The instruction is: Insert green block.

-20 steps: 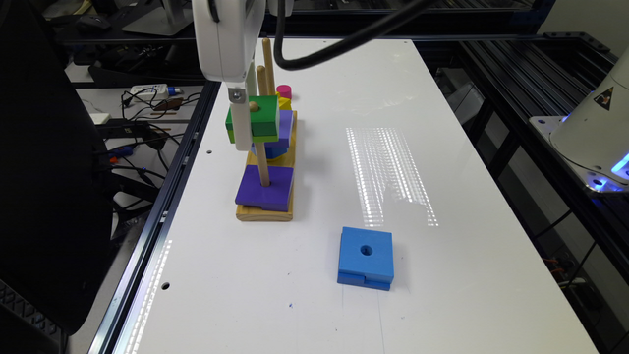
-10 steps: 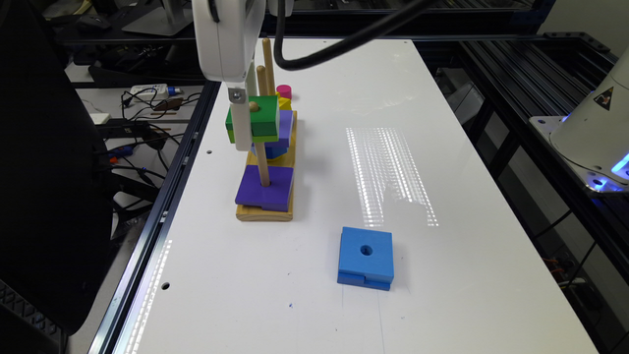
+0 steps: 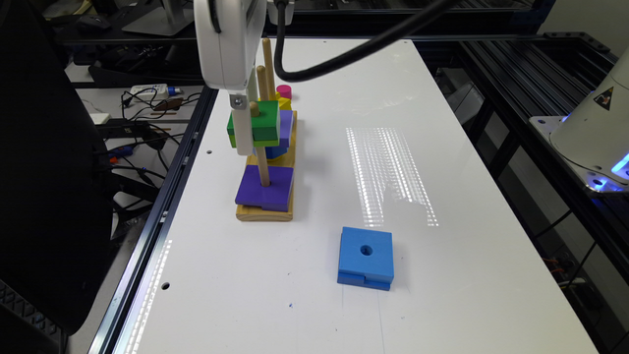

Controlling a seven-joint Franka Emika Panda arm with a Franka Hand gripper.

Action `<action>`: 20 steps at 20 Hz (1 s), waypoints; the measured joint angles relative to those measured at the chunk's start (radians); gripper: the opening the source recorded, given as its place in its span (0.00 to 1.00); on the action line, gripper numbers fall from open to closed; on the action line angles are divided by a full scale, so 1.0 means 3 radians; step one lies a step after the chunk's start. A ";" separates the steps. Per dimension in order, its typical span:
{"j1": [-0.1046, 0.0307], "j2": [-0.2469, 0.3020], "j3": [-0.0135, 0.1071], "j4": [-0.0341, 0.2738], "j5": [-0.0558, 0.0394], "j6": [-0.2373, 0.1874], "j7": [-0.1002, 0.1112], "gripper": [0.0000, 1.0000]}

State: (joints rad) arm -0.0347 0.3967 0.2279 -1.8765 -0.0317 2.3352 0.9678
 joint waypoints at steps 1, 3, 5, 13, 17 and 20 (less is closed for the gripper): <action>0.0000 0.0000 0.0000 0.0000 0.0000 0.0000 0.0000 0.00; 0.0000 0.0000 0.0000 0.0000 0.0000 0.0000 0.0000 0.00; 0.0000 0.0012 0.0000 0.0000 -0.0002 0.0006 0.0000 0.00; 0.0000 0.0067 -0.0002 0.0000 -0.0013 0.0049 0.0000 0.00; 0.0000 0.0067 -0.0002 0.0000 -0.0014 0.0049 0.0000 0.00; 0.0000 0.0067 -0.0002 0.0000 -0.0014 0.0049 0.0000 0.00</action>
State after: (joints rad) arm -0.0347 0.4168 0.2272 -1.8766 -0.0358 2.3499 0.9678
